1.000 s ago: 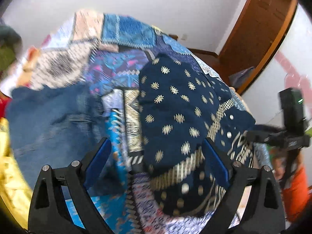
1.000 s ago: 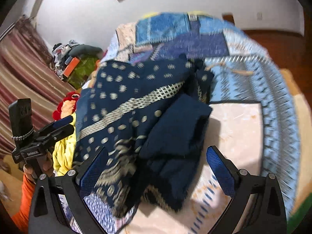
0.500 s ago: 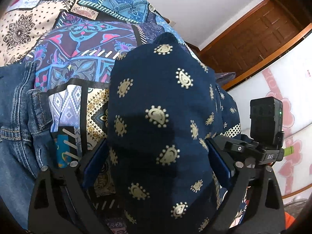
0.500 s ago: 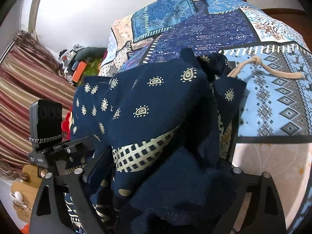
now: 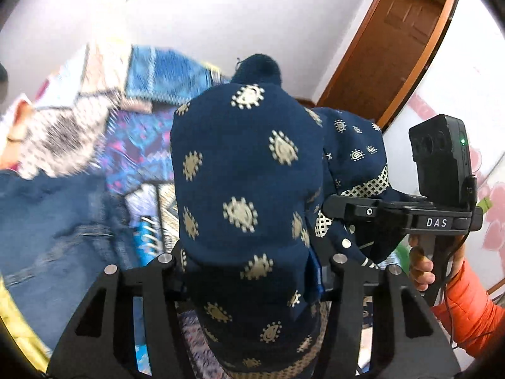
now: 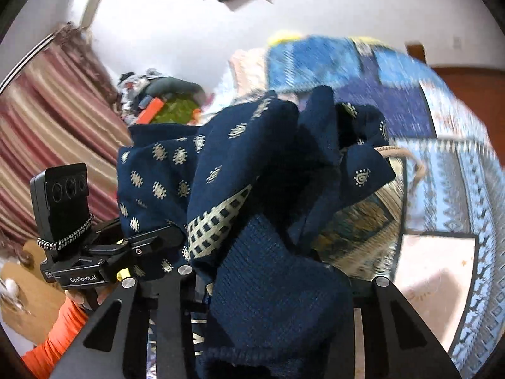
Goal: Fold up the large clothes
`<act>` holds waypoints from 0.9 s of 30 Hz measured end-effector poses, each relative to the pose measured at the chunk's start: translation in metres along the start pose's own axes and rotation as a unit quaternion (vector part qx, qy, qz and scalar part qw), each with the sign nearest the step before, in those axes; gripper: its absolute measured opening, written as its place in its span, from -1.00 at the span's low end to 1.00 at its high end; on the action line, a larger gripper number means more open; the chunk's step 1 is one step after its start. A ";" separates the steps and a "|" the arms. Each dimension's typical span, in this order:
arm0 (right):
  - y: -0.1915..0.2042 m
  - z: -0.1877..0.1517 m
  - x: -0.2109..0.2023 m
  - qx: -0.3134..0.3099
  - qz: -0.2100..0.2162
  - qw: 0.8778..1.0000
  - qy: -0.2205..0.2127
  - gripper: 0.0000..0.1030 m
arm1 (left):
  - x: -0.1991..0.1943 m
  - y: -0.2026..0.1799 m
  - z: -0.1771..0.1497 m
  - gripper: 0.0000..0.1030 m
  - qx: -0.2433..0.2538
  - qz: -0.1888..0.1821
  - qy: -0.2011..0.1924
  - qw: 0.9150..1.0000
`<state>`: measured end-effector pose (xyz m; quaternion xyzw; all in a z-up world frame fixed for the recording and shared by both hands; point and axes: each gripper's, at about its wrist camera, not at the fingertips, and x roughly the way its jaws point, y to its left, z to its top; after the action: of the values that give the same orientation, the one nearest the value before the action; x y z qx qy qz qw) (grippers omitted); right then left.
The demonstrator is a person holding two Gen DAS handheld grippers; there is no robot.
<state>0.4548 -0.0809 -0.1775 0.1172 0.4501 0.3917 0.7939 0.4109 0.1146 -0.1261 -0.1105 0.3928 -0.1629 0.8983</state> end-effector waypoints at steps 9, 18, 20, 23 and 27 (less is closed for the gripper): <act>0.123 0.023 -0.003 -0.072 0.040 0.996 -0.038 -0.31 | -0.125 0.026 0.005 0.04 0.006 0.050 -0.086 0.995; 0.186 0.019 0.091 -0.085 0.068 0.994 0.013 -0.31 | -0.154 0.108 -0.021 0.04 -0.044 0.090 -0.079 0.992; 0.190 0.016 0.122 -0.084 0.070 0.994 0.030 -0.31 | -0.153 0.131 -0.031 0.04 -0.060 0.093 -0.071 0.991; 0.192 0.016 0.168 -0.082 0.067 0.993 0.055 -0.31 | -0.142 0.170 -0.041 0.04 -0.088 0.095 -0.058 0.990; 0.182 0.023 0.237 -0.071 0.056 0.992 0.086 -0.31 | -0.112 0.226 -0.047 0.04 -0.126 0.097 -0.035 0.987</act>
<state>0.4476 0.2164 -0.2134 0.0514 0.4807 0.4752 0.7352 0.3515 0.3620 -0.1561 -0.1896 0.3873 -0.0199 0.9020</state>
